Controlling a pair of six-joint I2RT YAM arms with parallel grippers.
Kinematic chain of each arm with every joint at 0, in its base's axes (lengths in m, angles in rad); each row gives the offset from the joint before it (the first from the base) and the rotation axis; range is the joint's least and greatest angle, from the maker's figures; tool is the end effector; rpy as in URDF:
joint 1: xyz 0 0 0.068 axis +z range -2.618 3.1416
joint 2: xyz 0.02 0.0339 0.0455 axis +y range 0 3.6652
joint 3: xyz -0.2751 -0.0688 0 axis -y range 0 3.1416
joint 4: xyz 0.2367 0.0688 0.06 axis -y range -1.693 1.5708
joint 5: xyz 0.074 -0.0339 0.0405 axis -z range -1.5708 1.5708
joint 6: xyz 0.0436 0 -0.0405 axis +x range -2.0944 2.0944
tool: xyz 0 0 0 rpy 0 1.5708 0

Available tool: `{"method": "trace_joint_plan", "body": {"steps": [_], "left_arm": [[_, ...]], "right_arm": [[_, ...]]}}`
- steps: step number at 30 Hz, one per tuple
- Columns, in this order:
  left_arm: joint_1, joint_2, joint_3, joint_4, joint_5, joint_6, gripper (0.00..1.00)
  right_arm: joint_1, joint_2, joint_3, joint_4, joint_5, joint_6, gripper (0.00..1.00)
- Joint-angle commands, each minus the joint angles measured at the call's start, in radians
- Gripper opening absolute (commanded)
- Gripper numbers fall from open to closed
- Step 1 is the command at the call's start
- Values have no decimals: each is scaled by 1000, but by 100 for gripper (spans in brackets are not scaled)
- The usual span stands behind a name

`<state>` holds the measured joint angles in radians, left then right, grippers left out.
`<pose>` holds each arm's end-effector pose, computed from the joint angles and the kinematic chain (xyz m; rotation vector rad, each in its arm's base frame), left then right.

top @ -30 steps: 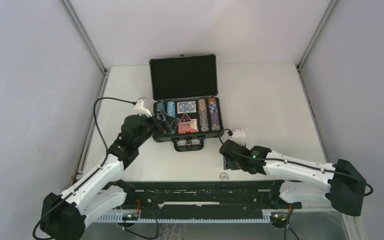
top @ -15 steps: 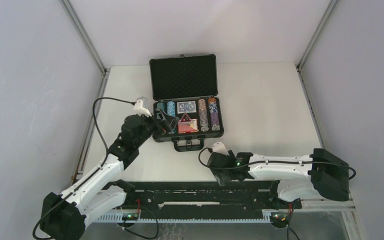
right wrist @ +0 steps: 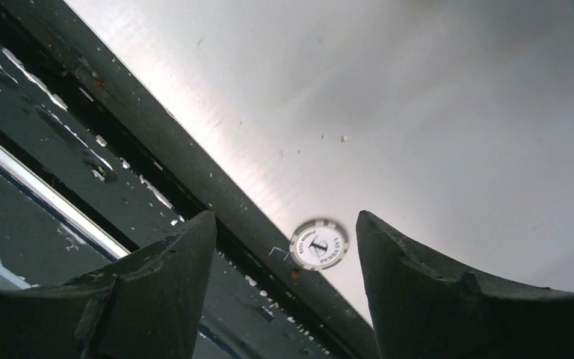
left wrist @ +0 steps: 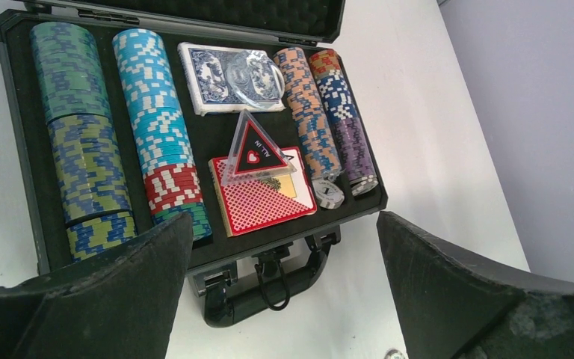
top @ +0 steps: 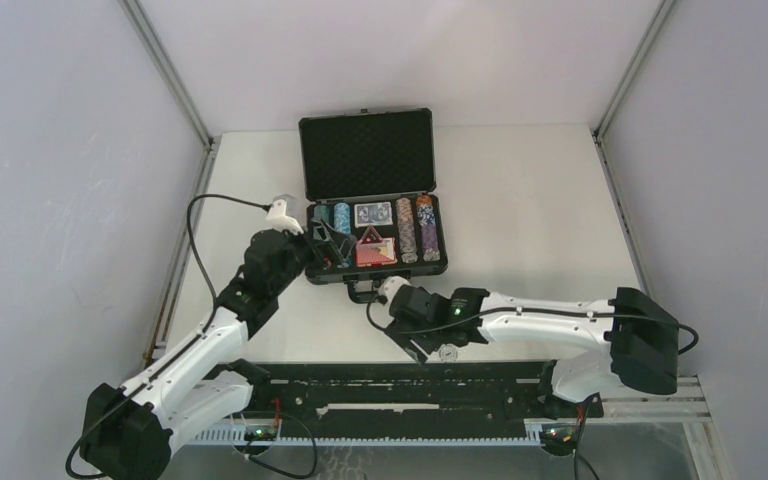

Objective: Pack up texas hold em set

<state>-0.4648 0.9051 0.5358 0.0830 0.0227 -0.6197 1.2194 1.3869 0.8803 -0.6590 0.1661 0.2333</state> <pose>0.1831 -0.0929 0.2672 -0.1329 1.9249 -0.7636 0.0935 0.2340 0.2141 -1.2479 2.4208 0.2020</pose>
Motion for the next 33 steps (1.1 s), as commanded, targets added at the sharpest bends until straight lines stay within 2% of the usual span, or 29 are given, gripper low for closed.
{"method": "trace_joint_plan", "body": {"steps": [1,6,12,15,19,25,33], "left_arm": [[-7,-13,1,-1,-36,37,97],[-6,3,8,-2,-39,39,97],[-6,43,30,17,3,27,97],[-8,53,29,34,30,16,97],[-6,45,15,45,46,3,97],[-14,42,5,75,79,-19,97],[-12,39,6,76,84,-22,97]], "right_arm": [[-56,18,51,-38,-9,-183,77],[-134,1,60,-53,0,-146,75],[-180,-18,66,-88,81,183,62],[-187,-71,4,-82,140,363,39],[-190,-178,-89,-96,205,523,0],[-192,-279,-181,-140,179,628,0],[-132,-225,-259,-79,142,708,0]]}}
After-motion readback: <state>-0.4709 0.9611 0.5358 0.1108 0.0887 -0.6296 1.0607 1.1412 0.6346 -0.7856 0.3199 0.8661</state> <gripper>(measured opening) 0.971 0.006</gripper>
